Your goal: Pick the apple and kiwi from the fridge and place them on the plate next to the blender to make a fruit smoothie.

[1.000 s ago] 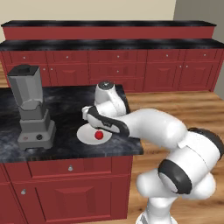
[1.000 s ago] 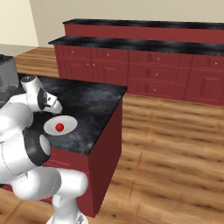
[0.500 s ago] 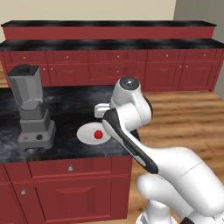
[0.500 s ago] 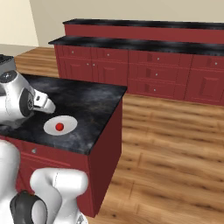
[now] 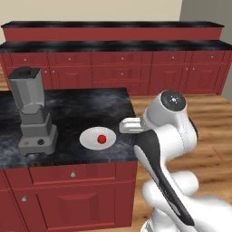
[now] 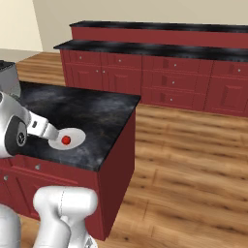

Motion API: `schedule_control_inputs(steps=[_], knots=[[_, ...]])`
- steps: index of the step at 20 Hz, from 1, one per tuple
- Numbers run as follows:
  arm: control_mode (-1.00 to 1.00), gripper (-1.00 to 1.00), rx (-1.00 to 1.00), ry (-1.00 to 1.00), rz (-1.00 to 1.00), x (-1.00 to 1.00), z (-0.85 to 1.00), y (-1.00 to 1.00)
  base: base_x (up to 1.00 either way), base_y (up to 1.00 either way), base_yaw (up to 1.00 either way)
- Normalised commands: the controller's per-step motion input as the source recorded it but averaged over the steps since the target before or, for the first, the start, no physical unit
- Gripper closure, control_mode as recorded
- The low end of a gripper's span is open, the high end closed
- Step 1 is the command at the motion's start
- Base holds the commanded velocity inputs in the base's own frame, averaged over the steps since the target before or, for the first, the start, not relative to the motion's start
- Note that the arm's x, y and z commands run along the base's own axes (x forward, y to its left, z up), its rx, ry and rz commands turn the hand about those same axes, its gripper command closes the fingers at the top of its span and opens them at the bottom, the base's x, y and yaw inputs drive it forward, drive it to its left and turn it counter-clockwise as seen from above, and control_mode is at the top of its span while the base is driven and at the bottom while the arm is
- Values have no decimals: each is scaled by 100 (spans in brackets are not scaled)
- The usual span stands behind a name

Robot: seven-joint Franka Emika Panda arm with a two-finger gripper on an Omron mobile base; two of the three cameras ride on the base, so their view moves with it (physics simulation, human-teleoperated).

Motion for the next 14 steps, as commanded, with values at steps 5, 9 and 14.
schedule_control_inputs(steps=[5, 9, 14], knots=[[100, -100, 0, 0, 0, 0, 0, 0, -100, -2, -56], [100, -100, 0, 0, 0, 0, 0, 0, -77, 14, -87], [100, -100, 0, 0, 0, 0, 0, 0, -67, 8, -89]])
